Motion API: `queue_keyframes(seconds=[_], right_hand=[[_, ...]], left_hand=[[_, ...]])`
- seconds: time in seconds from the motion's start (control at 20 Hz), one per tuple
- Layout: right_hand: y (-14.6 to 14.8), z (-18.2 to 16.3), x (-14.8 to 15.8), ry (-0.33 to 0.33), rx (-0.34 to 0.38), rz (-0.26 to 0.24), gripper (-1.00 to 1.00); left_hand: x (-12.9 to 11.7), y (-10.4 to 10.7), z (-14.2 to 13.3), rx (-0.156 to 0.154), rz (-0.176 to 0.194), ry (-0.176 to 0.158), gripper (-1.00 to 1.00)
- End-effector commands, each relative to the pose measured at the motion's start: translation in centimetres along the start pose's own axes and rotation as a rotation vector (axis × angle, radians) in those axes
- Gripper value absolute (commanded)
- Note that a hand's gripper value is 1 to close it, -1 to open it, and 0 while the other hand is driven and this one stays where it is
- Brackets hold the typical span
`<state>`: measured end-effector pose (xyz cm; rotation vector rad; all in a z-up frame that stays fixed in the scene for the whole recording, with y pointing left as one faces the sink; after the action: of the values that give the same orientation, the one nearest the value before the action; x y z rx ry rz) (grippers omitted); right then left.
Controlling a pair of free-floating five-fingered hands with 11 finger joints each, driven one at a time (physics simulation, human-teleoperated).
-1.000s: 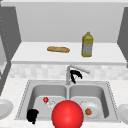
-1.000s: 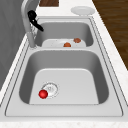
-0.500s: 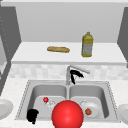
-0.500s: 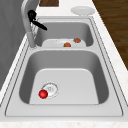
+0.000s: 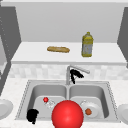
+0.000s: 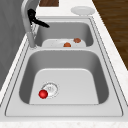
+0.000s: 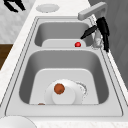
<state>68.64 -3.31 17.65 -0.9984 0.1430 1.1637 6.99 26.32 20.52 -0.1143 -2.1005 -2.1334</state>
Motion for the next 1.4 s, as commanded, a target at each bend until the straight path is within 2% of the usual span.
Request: queue_keyframes(seconds=[0.0,0.2,0.4,0.7,0.85,1.0,1.05,1.15,1.25,1.35], right_hand=[[-1.9,0.5,0.0,-0.09,0.041,0.049,-1.0],[-1.8,0.3,-0.2,-0.128,0.067,0.062,-1.0],[-2.0,0.1,-0.4,-0.212,0.109,0.054,-1.0],[-2.8,-0.4,-1.5,-0.351,0.104,-0.023,-1.0],[-2.3,-1.3,-2.6,-0.417,0.107,-0.045,-1.0],[-2.2,-2.1,-3.5,-0.477,0.07,-0.073,-1.0],[-2.0,-2.4,-3.9,-0.493,0.058,-0.068,-1.0],[-2.1,-2.6,-4.0,-0.513,0.06,-0.056,-1.0],[-1.6,-2.4,-4.2,-0.513,0.02,-0.065,-1.0],[-1.8,-2.3,-3.9,-0.484,0.05,-0.048,-1.0]], left_hand=[[0.0,0.0,0.0,0.0,0.0,0.0,0.0],[0.0,0.0,0.0,0.0,0.0,0.0,0.0],[0.0,0.0,0.0,0.0,0.0,0.0,0.0],[0.0,0.0,0.0,0.0,0.0,0.0,0.0],[0.0,0.0,0.0,0.0,0.0,0.0,0.0],[0.0,0.0,0.0,0.0,0.0,0.0,0.0],[0.0,0.0,0.0,0.0,0.0,0.0,0.0],[0.0,0.0,0.0,0.0,0.0,0.0,0.0],[0.0,0.0,0.0,0.0,0.0,0.0,0.0],[0.0,0.0,0.0,0.0,0.0,0.0,0.0]])
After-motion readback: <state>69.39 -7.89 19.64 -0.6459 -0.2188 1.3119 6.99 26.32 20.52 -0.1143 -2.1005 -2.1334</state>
